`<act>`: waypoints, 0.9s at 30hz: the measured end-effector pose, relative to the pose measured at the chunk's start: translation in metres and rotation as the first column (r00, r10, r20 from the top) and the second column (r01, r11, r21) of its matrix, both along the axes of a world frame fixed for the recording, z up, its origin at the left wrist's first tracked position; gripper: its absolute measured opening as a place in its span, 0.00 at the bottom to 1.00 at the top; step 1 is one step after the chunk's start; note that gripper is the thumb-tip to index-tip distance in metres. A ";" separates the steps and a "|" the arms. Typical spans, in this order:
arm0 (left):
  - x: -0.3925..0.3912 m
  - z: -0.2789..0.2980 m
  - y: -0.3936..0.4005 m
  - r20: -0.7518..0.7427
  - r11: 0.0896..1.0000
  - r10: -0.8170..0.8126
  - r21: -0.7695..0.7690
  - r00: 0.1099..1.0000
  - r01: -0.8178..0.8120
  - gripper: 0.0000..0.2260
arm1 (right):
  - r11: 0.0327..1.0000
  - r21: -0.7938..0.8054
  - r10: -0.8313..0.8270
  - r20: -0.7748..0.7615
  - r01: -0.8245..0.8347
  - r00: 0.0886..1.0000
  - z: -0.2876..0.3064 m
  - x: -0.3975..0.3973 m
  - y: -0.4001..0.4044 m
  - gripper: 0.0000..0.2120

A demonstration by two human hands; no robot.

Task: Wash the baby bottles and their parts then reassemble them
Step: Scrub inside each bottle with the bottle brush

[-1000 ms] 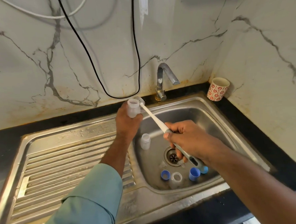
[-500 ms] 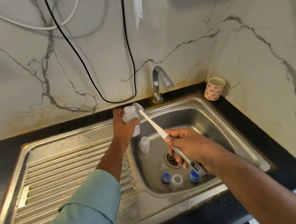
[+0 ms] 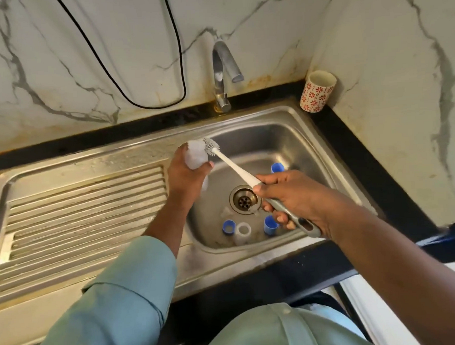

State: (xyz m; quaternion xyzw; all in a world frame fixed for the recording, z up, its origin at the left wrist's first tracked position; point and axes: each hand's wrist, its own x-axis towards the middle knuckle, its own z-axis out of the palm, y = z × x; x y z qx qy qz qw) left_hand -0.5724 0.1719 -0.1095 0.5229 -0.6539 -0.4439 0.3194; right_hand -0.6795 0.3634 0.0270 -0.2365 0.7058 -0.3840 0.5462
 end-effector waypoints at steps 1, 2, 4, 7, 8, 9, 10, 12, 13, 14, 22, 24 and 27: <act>-0.003 -0.002 0.001 0.001 1.000 0.013 -0.003 1.000 -0.013 0.31 | 1.000 0.010 0.016 0.001 -0.016 1.000 -0.001 -0.005 0.004 0.11; -0.005 -0.003 0.002 0.022 1.000 0.019 -0.008 1.000 -0.018 0.31 | 0.999 0.019 0.031 0.012 -0.031 0.999 -0.001 -0.012 0.007 0.12; -0.013 -0.003 0.007 0.077 1.000 -0.021 -0.013 0.997 0.022 0.29 | 0.998 0.029 0.047 0.045 -0.049 0.998 -0.003 -0.029 0.010 0.12; -0.026 -0.003 0.012 0.092 0.998 -0.050 0.042 0.995 0.046 0.26 | 0.996 0.058 0.061 0.077 -0.065 0.995 -0.006 -0.057 0.011 0.10; -0.029 -0.004 0.012 0.079 0.998 -0.027 0.050 0.997 0.023 0.24 | 0.994 0.063 0.083 0.081 -0.088 0.993 -0.009 -0.066 0.012 0.10; -0.032 -0.002 0.014 0.071 0.998 -0.004 0.067 0.997 -0.001 0.22 | 0.992 0.071 0.097 0.090 -0.103 0.991 -0.011 -0.075 0.013 0.11; -0.036 -0.003 0.016 0.083 0.997 -0.012 0.080 0.996 0.005 0.21 | 0.991 0.077 0.099 0.104 -0.107 0.990 -0.014 -0.083 0.014 0.12; -0.042 -0.007 0.021 0.094 0.990 -0.066 0.127 0.993 0.054 0.26 | 0.992 0.084 0.081 0.136 -0.092 0.987 -0.019 -0.100 0.014 0.12; -0.045 -0.007 0.026 0.080 0.986 -0.080 0.152 0.994 0.067 0.29 | 0.992 0.084 0.076 0.155 -0.090 0.985 -0.020 -0.108 0.014 0.13; -0.047 -0.008 0.028 0.077 0.985 -0.078 0.162 0.994 0.065 0.29 | 0.992 0.080 0.082 0.174 -0.098 0.981 -0.021 -0.114 0.014 0.14; -0.045 -0.015 0.032 0.127 0.991 -0.017 0.131 0.992 0.000 0.25 | 0.996 0.061 0.056 0.197 -0.070 0.979 -0.025 -0.101 0.011 0.13; -0.040 -0.013 0.029 0.141 0.995 -0.006 0.101 0.990 -0.008 0.27 | 0.996 0.055 0.052 0.190 -0.063 0.980 -0.026 -0.087 0.013 0.12; -0.036 -0.011 0.029 0.215 0.995 -0.078 0.080 0.973 0.062 0.28 | 0.998 0.057 -0.001 0.222 -0.012 0.975 -0.032 -0.076 0.011 0.13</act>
